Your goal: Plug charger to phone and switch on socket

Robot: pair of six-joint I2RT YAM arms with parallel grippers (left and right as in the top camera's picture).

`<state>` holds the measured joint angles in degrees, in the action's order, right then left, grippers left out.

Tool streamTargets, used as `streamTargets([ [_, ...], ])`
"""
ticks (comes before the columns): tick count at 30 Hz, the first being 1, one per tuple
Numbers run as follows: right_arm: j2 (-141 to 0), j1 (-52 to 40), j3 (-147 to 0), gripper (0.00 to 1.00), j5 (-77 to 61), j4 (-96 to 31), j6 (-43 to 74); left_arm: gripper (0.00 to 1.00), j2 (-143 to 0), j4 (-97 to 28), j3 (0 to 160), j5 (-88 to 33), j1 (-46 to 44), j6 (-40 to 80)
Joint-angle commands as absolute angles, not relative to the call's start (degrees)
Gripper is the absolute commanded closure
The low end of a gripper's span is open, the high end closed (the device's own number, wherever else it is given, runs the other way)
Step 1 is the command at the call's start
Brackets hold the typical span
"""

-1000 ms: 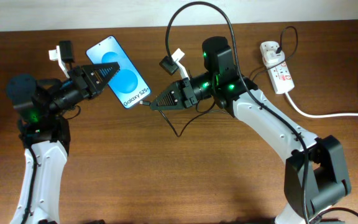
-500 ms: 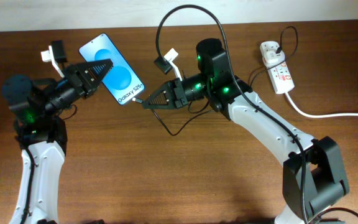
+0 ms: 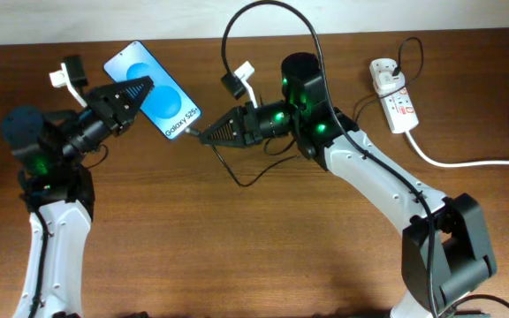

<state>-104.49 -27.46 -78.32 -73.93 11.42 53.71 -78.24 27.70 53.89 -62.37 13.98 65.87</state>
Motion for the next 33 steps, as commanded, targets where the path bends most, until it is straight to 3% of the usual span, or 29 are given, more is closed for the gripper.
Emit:
streamTargets([
  [1, -105.4, -27.4, -79.3, 0.96, -60.5, 14.2, 59.4, 1.0, -76.1, 27.4, 54.3, -75.0, 11.7, 68.4],
  [7, -105.4, -27.4, -79.3, 0.96, -57.3, 14.4, 61.1, 1.0, -76.1, 27.1, 54.3, -74.5, 11.7, 68.4],
  [16, -105.4, -27.4, -79.3, 0.96, -58.2, -0.3, 52.3, 1.0, -76.1, 19.7, 54.3, -60.5, 11.7, 68.8],
  [23, -105.4, -28.2, -79.3, 0.96, -59.7, -1.6, 51.4, 1.0, -76.1, 15.3, 54.3, -53.5, 11.7, 68.7],
  [27, -105.4, -28.0, -79.3, 0.95, -59.3, -4.3, 50.8, 1.0, -76.2, 14.2, 54.3, -53.2, 12.9, 66.7],
  [33, -104.9, -27.7, -79.3, 0.95, -56.0, -19.1, 40.7, 1.0, -77.9, 9.1, 54.3, -60.9, 16.3, 63.5],
])
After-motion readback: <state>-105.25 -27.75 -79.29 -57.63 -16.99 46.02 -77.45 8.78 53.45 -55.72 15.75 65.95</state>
